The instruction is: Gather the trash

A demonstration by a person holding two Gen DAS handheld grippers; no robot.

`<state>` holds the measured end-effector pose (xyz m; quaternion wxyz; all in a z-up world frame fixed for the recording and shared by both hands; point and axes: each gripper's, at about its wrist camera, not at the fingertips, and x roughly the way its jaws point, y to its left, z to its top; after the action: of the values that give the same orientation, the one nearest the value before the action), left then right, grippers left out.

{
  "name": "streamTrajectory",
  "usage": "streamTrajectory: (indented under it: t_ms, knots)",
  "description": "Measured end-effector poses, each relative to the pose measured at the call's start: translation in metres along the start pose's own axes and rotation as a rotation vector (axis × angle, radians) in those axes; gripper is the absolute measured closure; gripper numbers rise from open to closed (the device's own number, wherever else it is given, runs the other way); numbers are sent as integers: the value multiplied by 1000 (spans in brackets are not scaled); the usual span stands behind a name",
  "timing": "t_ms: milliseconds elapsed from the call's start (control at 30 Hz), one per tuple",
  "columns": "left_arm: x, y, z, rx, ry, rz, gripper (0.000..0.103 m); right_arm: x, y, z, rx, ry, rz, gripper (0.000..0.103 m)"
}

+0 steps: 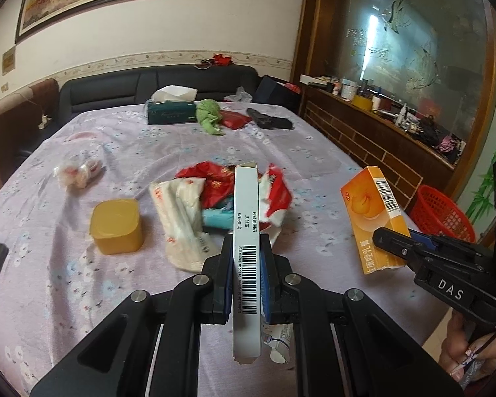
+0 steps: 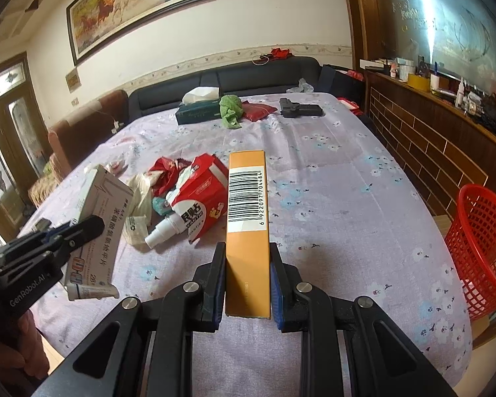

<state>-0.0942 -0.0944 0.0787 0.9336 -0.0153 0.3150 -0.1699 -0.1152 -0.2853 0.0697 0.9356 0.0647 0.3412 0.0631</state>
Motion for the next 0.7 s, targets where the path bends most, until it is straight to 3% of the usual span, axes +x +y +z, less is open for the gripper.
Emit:
streamTrajectory:
  t_ms: [167, 333, 700]
  knots:
    - [1, -26, 17, 38, -3, -69, 91, -15, -30, 8, 88, -40, 11, 79]
    - [12, -71, 35, 71, 32, -209, 91, -37, -72, 13, 178, -83, -8, 79]
    - [53, -226, 61, 185, 119, -512, 90, -112, -217, -2, 423, -211, -215, 79]
